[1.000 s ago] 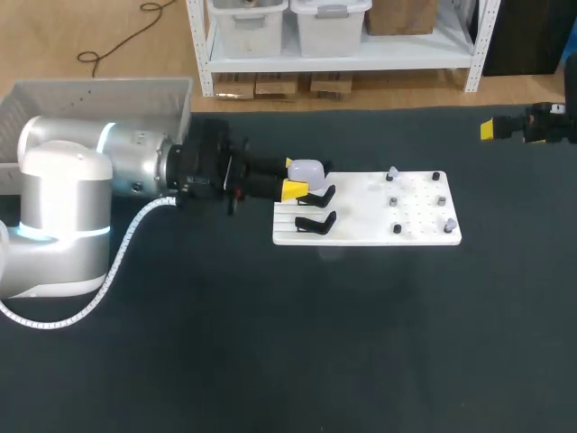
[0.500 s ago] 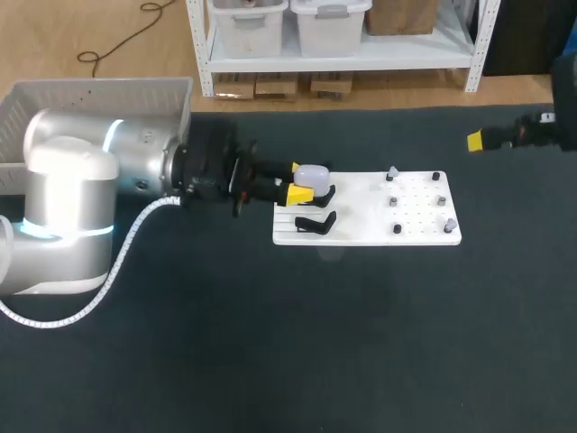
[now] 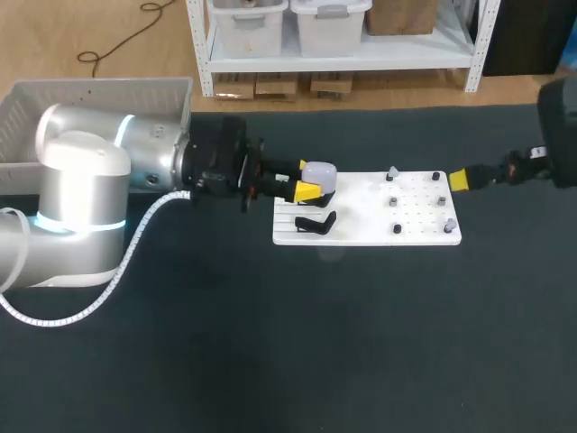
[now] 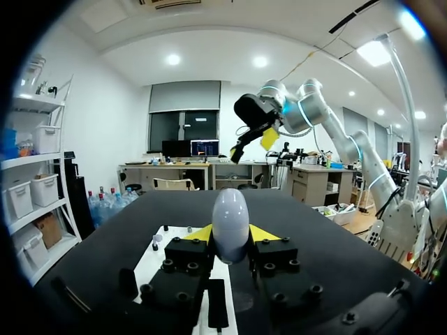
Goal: Pick up each earbud case from the left stands, insert the matching earbuds, close the lid, and place the case in the box.
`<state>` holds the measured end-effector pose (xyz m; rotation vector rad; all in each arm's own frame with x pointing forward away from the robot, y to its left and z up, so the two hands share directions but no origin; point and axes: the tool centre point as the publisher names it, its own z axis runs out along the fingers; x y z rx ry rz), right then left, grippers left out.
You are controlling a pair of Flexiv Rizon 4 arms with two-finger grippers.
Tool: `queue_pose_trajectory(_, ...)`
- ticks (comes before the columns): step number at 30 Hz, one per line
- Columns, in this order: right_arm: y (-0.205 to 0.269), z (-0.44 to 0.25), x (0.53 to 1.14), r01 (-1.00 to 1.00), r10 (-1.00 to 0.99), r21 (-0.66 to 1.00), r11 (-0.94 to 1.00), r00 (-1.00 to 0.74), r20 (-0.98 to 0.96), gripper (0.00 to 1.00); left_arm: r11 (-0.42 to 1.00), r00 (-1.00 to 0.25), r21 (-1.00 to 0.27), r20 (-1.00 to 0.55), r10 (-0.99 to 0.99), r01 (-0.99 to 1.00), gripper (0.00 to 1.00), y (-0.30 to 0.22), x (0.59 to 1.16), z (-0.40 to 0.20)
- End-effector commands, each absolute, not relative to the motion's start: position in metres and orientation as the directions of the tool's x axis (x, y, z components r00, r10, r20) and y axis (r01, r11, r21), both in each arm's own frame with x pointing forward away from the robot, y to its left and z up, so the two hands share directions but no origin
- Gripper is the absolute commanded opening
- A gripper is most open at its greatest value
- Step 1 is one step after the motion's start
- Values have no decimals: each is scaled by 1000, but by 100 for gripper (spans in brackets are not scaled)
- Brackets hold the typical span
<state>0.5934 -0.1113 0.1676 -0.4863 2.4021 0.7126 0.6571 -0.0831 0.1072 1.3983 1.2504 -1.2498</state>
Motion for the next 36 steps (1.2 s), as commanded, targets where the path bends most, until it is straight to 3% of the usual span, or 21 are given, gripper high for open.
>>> queue_pose_trajectory(1,-91,175,582,-455,-177,337,824,-773,-609,100,-107,-4,-19,-991,136,994,0,-85,654,108)
queue_pose_trajectory(20,-8,152,570,-479,-261,395,784,-832,-490,100,-67,12,3,-992,122,998,0,-82,654,103)
queue_pose_trajectory(36,35,141,604,-505,-333,350,789,-830,-447,100,-67,12,3,-992,122,998,0,-82,654,103)
